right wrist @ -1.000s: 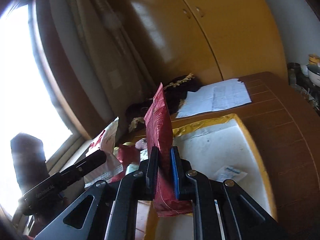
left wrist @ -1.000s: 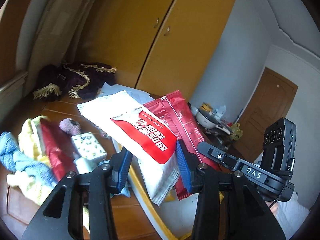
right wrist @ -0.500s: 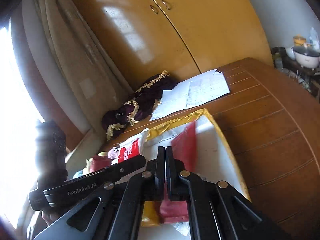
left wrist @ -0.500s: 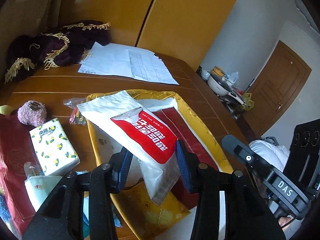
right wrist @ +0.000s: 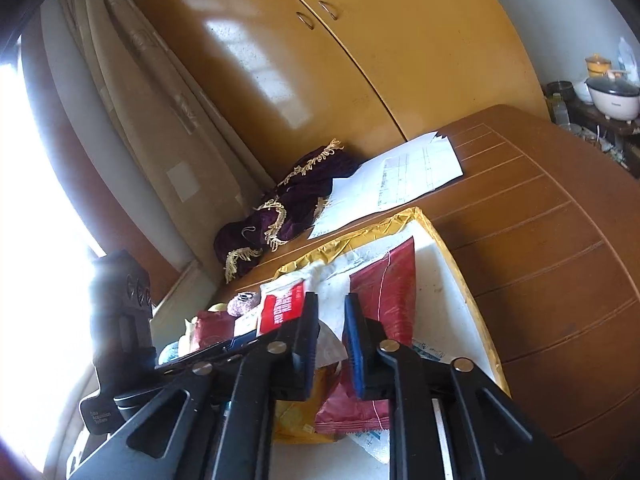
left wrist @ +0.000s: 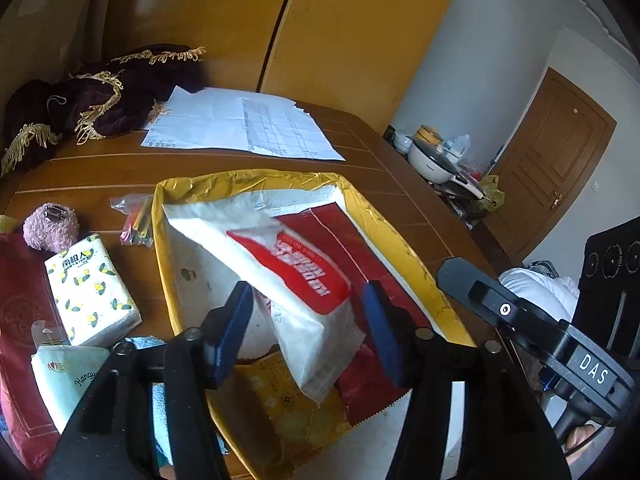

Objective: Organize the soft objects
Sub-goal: 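Carry both packets into the tray and open both tools to release them, then grasp the blue towel with the left tool while the right tool grasps the cartoon tissue pack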

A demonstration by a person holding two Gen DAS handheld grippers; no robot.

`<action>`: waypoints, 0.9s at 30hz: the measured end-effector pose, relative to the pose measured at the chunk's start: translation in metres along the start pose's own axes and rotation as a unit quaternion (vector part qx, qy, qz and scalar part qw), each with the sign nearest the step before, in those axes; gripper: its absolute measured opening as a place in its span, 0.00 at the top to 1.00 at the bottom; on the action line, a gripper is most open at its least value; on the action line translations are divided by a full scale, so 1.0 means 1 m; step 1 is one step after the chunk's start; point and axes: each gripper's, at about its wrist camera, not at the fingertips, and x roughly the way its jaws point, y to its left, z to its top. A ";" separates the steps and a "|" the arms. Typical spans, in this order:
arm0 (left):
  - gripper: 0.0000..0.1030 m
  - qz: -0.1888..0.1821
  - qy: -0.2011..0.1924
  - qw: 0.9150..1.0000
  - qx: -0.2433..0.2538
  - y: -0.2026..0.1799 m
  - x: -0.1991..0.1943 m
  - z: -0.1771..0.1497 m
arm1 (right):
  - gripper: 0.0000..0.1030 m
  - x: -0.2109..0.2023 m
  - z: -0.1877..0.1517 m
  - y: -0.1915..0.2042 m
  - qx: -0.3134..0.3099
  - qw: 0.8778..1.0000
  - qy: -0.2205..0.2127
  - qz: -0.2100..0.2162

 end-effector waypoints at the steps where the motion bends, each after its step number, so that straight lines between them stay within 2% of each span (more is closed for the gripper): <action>1: 0.27 -0.002 -0.009 1.000 0.001 -0.001 -0.003 0.000 | 0.74 -0.001 0.000 -0.001 0.003 1.000 -0.003 0.003; 2: 0.26 -0.004 -0.018 1.000 0.002 -0.001 -0.006 0.000 | 0.73 -0.002 0.000 0.000 0.003 1.000 -0.006 0.006; 3: 0.25 -0.004 -0.024 1.000 0.003 -0.002 -0.009 0.001 | 0.67 -0.003 0.000 0.001 0.000 1.000 -0.010 0.008; 4: 0.25 -0.002 -0.030 1.000 0.004 -0.002 -0.012 0.001 | 0.53 -0.005 -0.001 0.004 -0.005 1.000 -0.015 0.010; 5: 0.25 0.000 -0.034 0.999 0.004 -0.002 -0.014 0.002 | 0.46 -0.007 -0.001 0.007 -0.011 1.000 -0.020 0.012; 6: 0.25 0.005 -0.038 0.999 0.004 -0.002 -0.018 0.002 | 0.34 -0.009 -0.001 0.009 -0.016 0.999 -0.026 0.014; 9: 0.22 0.038 -0.057 0.998 -0.002 0.001 -0.034 -0.001 | 0.22 -0.015 -0.003 0.017 -0.033 0.998 -0.041 0.018; 12: 0.22 0.054 -0.069 0.996 -0.033 0.017 -0.054 -0.014 | 0.19 -0.015 -0.004 0.024 -0.046 0.998 -0.040 0.032; 14: 0.22 0.050 -0.077 0.994 -0.063 0.034 -0.068 -0.024 | 0.17 -0.014 -0.004 0.031 -0.062 0.996 -0.040 0.041; 18: 0.22 0.070 -0.097 0.988 -0.096 0.066 -0.091 -0.041 | 0.09 -0.016 -0.011 0.055 -0.102 0.992 -0.038 0.067; 19: 0.22 0.077 -0.105 0.986 -0.102 0.073 -0.096 -0.045 | 0.04 -0.017 -0.013 0.062 -0.110 0.991 -0.039 0.069; 21: 0.22 0.090 -0.122 0.982 -0.111 0.086 -0.104 -0.051 | 0.02 -0.017 -0.019 0.076 -0.119 0.990 -0.049 0.056; 23: 0.22 0.099 -0.136 0.979 -0.118 0.095 -0.110 -0.054 | 0.02 -0.011 -0.023 0.089 -0.136 0.988 -0.036 0.068; 27: 0.22 0.110 -0.136 0.978 -0.113 0.103 -0.117 -0.055 | 0.02 0.006 -0.028 0.117 -0.146 0.983 0.003 0.110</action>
